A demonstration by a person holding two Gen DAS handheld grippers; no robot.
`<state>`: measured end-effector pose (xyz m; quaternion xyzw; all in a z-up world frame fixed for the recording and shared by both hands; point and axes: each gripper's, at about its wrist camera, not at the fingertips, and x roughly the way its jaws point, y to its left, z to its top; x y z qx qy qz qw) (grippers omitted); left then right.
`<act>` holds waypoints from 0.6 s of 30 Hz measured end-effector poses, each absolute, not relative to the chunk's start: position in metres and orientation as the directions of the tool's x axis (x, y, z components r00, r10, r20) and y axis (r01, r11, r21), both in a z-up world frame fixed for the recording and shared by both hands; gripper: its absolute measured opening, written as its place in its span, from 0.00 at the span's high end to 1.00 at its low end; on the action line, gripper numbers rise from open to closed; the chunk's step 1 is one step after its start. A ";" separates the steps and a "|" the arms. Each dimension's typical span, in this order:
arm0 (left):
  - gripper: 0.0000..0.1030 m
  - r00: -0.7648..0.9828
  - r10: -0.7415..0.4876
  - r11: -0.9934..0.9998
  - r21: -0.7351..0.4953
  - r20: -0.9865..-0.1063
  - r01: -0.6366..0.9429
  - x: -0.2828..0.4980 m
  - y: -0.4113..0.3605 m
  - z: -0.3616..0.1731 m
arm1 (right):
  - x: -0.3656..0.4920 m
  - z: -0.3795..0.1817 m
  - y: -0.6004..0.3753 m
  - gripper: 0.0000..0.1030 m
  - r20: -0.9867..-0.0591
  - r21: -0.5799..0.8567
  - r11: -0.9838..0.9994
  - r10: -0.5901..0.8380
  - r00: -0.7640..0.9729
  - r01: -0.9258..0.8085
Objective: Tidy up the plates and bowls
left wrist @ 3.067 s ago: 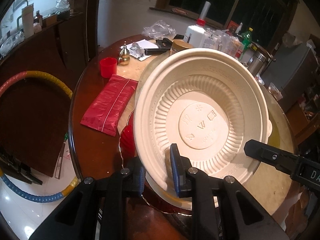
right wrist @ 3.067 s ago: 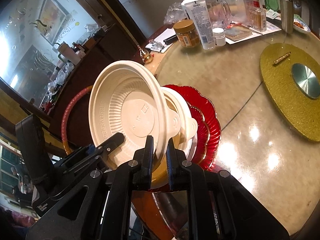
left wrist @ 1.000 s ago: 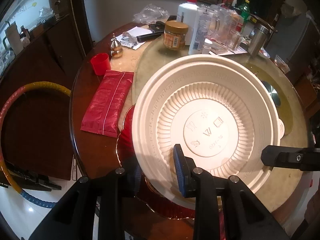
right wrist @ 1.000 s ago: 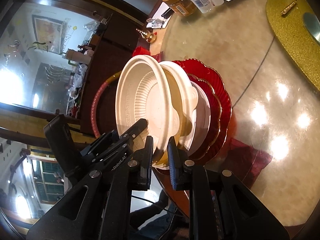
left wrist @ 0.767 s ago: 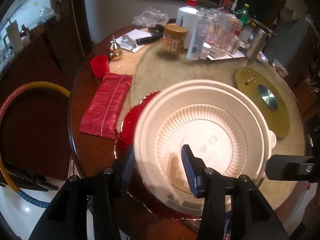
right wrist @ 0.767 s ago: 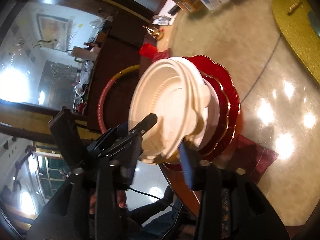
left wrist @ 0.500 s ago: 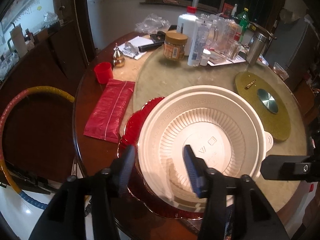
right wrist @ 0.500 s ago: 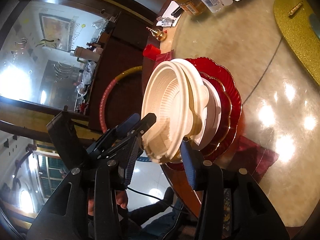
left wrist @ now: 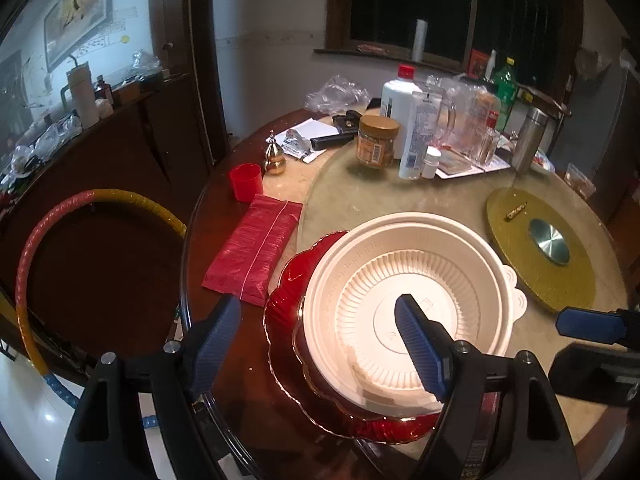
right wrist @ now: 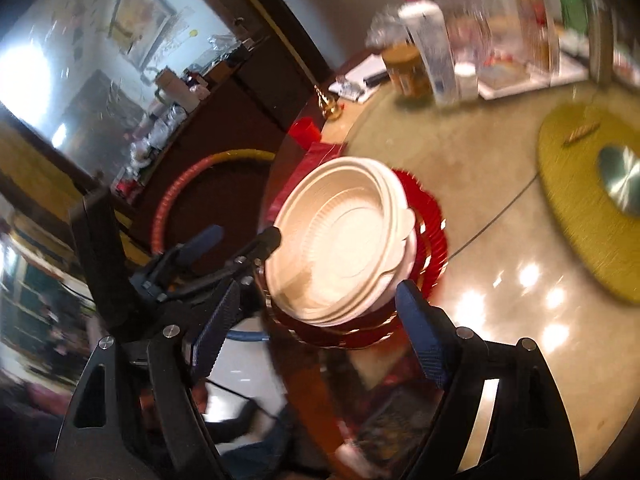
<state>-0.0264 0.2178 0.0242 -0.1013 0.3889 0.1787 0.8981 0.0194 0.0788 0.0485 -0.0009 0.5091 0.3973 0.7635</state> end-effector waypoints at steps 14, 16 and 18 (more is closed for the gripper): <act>0.00 0.689 0.329 0.896 -0.018 -0.646 -0.444 -0.054 0.196 0.033 | -0.010 0.047 0.051 0.21 -0.712 0.081 0.681 0.550 0.436 -0.728; 0.00 0.681 0.330 0.896 -0.009 -0.654 -0.444 -0.051 0.191 0.031 | -0.010 0.046 0.048 0.21 -0.711 0.076 0.687 0.546 0.444 -0.722; 0.00 0.675 0.322 0.899 -0.008 -0.664 -0.437 -0.051 0.188 0.029 | -0.011 0.045 0.046 0.21 -0.714 0.068 0.690 0.539 0.448 -0.721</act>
